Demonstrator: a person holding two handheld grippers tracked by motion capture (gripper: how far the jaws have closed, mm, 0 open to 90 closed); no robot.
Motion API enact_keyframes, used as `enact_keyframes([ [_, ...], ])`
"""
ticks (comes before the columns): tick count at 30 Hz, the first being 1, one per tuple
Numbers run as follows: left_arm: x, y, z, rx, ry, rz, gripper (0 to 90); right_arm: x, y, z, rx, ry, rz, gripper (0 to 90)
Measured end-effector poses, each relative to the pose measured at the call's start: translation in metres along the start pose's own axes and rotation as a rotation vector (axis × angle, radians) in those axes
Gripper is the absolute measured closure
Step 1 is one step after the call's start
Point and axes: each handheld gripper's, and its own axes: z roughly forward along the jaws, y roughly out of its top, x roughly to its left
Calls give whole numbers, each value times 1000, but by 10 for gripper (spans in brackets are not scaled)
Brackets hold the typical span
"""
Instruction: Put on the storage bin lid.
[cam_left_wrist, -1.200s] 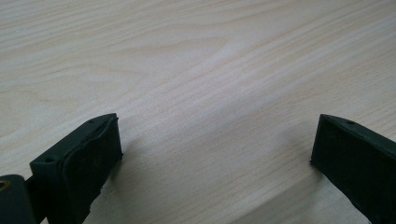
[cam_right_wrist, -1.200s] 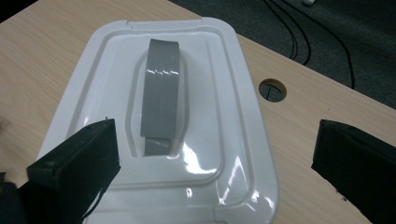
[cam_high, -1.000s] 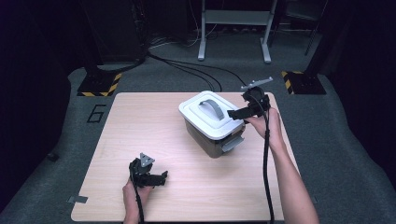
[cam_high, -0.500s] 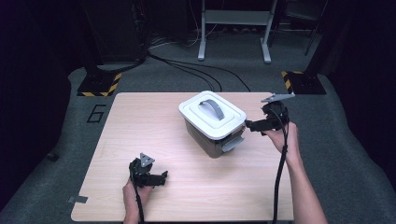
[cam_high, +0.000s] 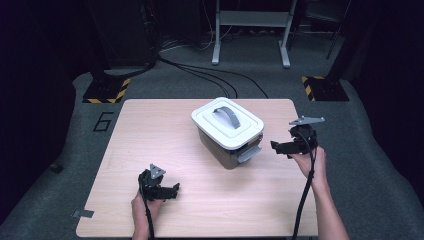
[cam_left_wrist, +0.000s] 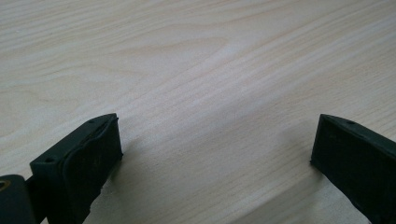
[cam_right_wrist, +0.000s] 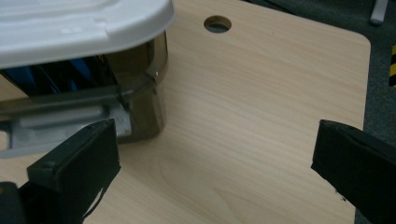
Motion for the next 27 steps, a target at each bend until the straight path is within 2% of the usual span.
enact_keyframes([
  [1, 0, 0, 0, 0, 0, 0, 15, 0, -9, 4, 7, -13, 13, 0],
  [3, 0, 0, 0, 0, 0, 0, 15, -1, -12, 6, 8, -15, 12, 0],
  [6, 0, 0, -1, 10, -2, 2, 15, -1, -26, 14, 24, -25, 14, 0],
  [7, 0, 0, -1, 7, -1, 1, 15, -1, -37, 20, 29, -38, 30, 0],
  [9, 0, 0, -1, 8, -2, 1, 15, -2, -41, 22, 31, -41, 35, 0],
  [11, 0, 0, 0, 0, 0, 0, 15, -1, -58, 31, 46, -57, 41, 0],
  [13, 0, 0, 0, 2, 0, 0, 15, 0, -68, 36, 53, -64, 38, 0],
  [15, 0, 0, 0, 2, 0, 1, 15, 1, -73, 39, 55, -64, 44, 0],
  [16, 0, 0, -1, 7, -1, 1, 15, 3, -86, 45, 58, -59, 39, 0],
  [20, 0, 0, 0, -1, 0, -1, 15, 7, -104, 52, 62, -53, 43, 0],
  [23, 0, 0, 0, 2, 0, 0, 15, 8, -114, 56, 52, -42, 38, 0],
  [25, 0, 0, 0, 1, 0, 0, 15, 8, -123, 60, 55, -52, 24, 0],
  [27, 0, 0, 0, 3, 0, 1, 15, 9, -124, 60, 59, -46, 34, 0],
])
